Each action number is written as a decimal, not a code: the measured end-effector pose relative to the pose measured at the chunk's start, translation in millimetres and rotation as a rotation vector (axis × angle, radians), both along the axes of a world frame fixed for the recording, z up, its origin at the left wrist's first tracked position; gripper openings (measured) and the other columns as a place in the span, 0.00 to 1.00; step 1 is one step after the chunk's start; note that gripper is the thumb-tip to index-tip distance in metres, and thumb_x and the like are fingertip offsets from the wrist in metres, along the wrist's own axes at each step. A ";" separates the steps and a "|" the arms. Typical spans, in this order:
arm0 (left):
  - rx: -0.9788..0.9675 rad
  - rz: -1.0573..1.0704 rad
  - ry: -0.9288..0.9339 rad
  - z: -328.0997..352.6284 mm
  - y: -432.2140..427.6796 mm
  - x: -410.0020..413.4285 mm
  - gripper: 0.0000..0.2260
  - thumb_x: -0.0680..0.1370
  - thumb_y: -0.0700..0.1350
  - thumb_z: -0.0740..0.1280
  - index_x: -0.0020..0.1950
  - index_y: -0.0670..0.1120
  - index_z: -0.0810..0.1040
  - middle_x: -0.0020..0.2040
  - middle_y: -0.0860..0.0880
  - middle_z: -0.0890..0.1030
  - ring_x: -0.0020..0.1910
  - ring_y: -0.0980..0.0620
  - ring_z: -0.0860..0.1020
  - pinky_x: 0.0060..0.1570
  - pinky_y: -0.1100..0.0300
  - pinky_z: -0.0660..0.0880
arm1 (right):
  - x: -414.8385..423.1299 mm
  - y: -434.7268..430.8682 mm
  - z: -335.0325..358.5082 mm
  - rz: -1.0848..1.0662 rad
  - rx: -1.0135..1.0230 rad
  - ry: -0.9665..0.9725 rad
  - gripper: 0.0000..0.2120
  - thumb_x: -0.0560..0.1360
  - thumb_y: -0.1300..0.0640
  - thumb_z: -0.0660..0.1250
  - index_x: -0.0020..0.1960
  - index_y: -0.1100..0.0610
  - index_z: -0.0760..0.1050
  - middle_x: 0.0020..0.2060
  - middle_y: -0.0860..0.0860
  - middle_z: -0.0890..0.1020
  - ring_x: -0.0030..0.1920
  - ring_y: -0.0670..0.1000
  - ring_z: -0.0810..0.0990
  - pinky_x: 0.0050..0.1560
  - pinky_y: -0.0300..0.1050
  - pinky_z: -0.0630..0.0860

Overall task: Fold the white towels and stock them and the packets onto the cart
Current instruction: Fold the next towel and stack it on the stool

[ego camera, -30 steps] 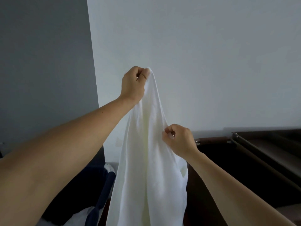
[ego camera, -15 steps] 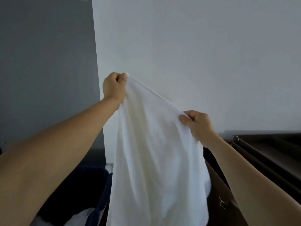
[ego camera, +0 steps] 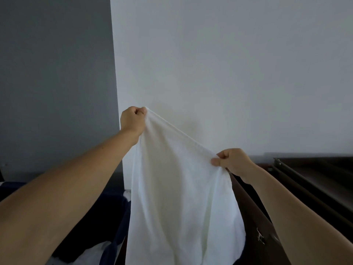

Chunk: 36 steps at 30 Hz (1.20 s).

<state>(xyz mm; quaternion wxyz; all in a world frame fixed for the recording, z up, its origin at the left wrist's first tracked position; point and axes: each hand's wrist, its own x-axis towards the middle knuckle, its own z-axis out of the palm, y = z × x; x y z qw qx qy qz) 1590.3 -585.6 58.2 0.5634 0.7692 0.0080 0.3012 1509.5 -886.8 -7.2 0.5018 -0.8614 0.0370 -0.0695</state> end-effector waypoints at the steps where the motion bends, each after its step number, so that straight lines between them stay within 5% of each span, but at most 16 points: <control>1: -0.001 0.015 0.016 -2.1 -0.3 -0.3 0.17 0.82 0.48 0.61 0.34 0.47 0.66 0.33 0.52 0.70 0.32 0.54 0.67 0.30 0.60 0.64 | 0.5 -1.2 -4.9 0.030 0.005 0.043 0.07 0.71 0.58 0.78 0.43 0.60 0.82 0.39 0.55 0.86 0.36 0.52 0.82 0.44 0.47 0.81; 8: 0.072 0.091 0.130 -31.2 4.3 0.7 0.16 0.83 0.46 0.56 0.36 0.45 0.63 0.34 0.50 0.68 0.32 0.53 0.65 0.30 0.58 0.62 | 9.8 -7.1 -14.1 -0.017 -0.001 -0.030 0.05 0.72 0.59 0.77 0.43 0.57 0.81 0.42 0.57 0.85 0.41 0.55 0.81 0.50 0.53 0.80; 13: 0.061 0.112 0.128 -26.5 16.4 -4.0 0.15 0.83 0.46 0.57 0.37 0.43 0.65 0.33 0.49 0.66 0.30 0.53 0.64 0.28 0.59 0.60 | 1.4 7.4 -11.5 0.011 -0.091 -0.225 0.09 0.71 0.60 0.77 0.42 0.52 0.78 0.35 0.47 0.79 0.36 0.47 0.75 0.39 0.39 0.72; 17: 0.056 0.084 0.024 0.6 8.1 -9.7 0.12 0.83 0.48 0.58 0.44 0.42 0.70 0.35 0.52 0.70 0.32 0.56 0.67 0.29 0.62 0.62 | 0.0 17.4 -27.5 0.181 -0.228 -0.196 0.11 0.71 0.60 0.78 0.40 0.50 0.77 0.35 0.46 0.80 0.35 0.43 0.76 0.43 0.38 0.74; 21: 0.024 -0.020 -0.058 16.3 -13.6 -16.3 0.15 0.83 0.48 0.59 0.37 0.48 0.65 0.35 0.53 0.69 0.32 0.57 0.66 0.31 0.62 0.63 | 0.2 27.2 -42.6 0.300 -0.379 -0.178 0.12 0.73 0.58 0.75 0.39 0.43 0.77 0.36 0.44 0.82 0.36 0.37 0.77 0.43 0.31 0.73; 27: 0.021 -0.088 -0.098 17.7 -27.8 -21.2 0.14 0.83 0.48 0.59 0.38 0.48 0.66 0.37 0.54 0.70 0.33 0.58 0.67 0.32 0.65 0.65 | 1.8 18.2 -57.0 0.235 -0.365 -0.169 0.07 0.77 0.56 0.71 0.53 0.48 0.79 0.40 0.45 0.81 0.40 0.43 0.79 0.45 0.35 0.75; 33: 0.045 -0.179 -0.119 21.7 -41.8 -25.2 0.12 0.83 0.50 0.59 0.44 0.44 0.71 0.38 0.53 0.73 0.36 0.55 0.70 0.35 0.62 0.68 | 2.6 15.6 -61.0 0.287 -0.450 -0.107 0.05 0.80 0.54 0.67 0.51 0.49 0.82 0.37 0.43 0.79 0.41 0.47 0.77 0.47 0.40 0.73; 36: 0.046 -0.210 -0.142 26.0 -49.4 -28.3 0.11 0.83 0.49 0.60 0.45 0.44 0.72 0.38 0.54 0.73 0.35 0.56 0.70 0.34 0.66 0.69 | 5.4 17.8 -65.8 0.273 -0.380 -0.073 0.10 0.79 0.50 0.68 0.55 0.53 0.81 0.48 0.46 0.80 0.50 0.49 0.80 0.57 0.46 0.76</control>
